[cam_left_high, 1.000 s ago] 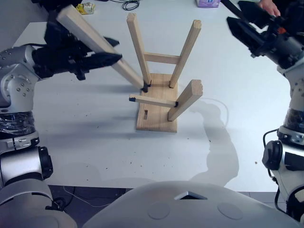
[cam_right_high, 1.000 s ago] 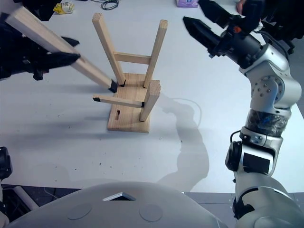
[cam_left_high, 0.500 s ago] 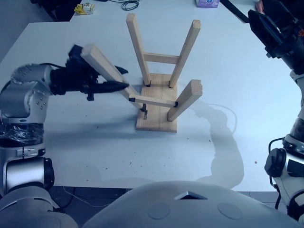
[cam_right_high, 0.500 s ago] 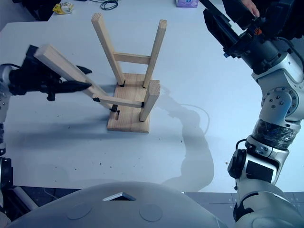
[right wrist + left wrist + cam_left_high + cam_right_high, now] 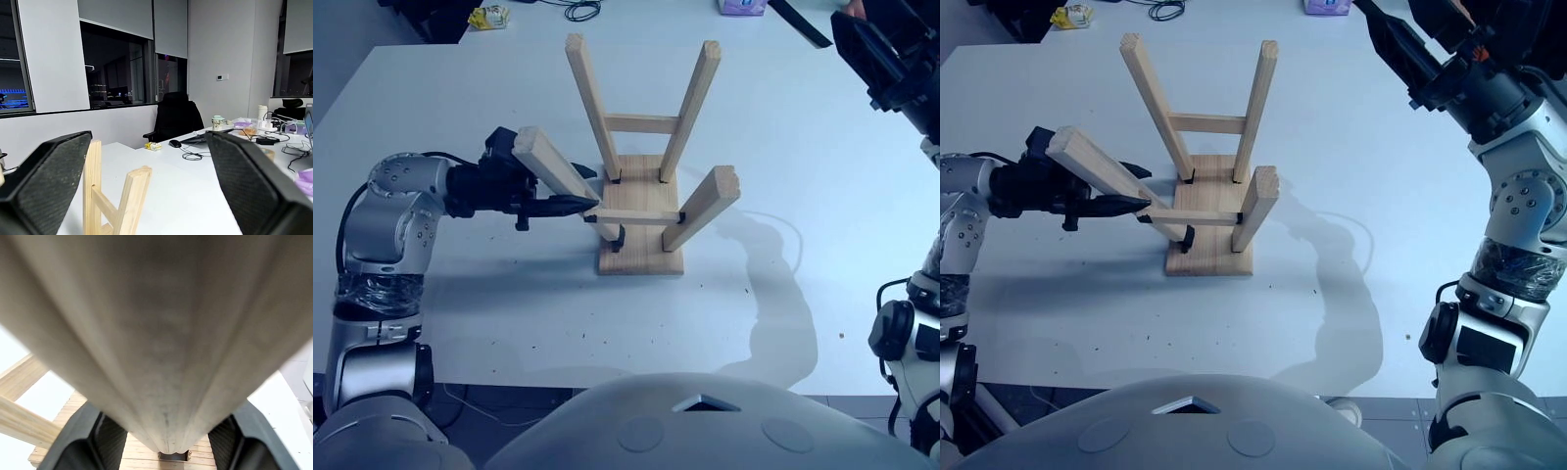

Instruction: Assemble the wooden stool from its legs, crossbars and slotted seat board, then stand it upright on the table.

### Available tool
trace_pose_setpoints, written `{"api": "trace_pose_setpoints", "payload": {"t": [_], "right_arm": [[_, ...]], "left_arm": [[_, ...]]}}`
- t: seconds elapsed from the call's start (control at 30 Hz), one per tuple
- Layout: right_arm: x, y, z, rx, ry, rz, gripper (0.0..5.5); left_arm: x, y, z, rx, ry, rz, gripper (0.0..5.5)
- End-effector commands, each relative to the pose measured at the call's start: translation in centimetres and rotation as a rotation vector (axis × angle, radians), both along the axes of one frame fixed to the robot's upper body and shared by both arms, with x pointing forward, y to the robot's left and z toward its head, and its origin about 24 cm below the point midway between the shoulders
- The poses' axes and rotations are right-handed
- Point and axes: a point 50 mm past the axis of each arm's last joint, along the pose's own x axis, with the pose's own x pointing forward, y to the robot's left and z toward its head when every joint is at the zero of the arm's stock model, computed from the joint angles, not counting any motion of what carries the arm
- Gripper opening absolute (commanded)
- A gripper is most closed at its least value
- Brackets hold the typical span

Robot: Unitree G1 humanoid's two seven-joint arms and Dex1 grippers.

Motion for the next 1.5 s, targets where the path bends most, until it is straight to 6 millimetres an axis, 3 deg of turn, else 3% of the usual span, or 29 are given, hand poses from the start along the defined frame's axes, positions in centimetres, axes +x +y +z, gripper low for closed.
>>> {"api": "trace_pose_setpoints", "payload": {"t": [0.03,0.23,0.9,1.3,1.5], "right_arm": [[0.4,0.0,0.7,-0.026,-0.024,-0.007,4.28],[0.3,-0.5,0.5,-0.03,-0.014,-0.029,4.28],[1.4,-0.5,1.2,-0.05,-0.006,-0.012,4.28],[1.1,-0.3,0.6,-0.054,0.002,-0.015,4.28],[0.8,-0.1,0.1,-0.038,0.008,-0.021,4.28]], "left_arm": [[-0.4,0.8,-0.1,0.043,-0.022,0.05,2.06],[-0.8,1.5,1.1,0.02,-0.048,0.082,2.06],[-3.0,0.6,-2.1,0.015,0.025,0.104,2.06],[-3.6,0.0,-2.4,0.091,-0.006,0.029,2.06],[-3.5,-0.7,-1.9,0.011,-0.023,0.064,2.06]]}}
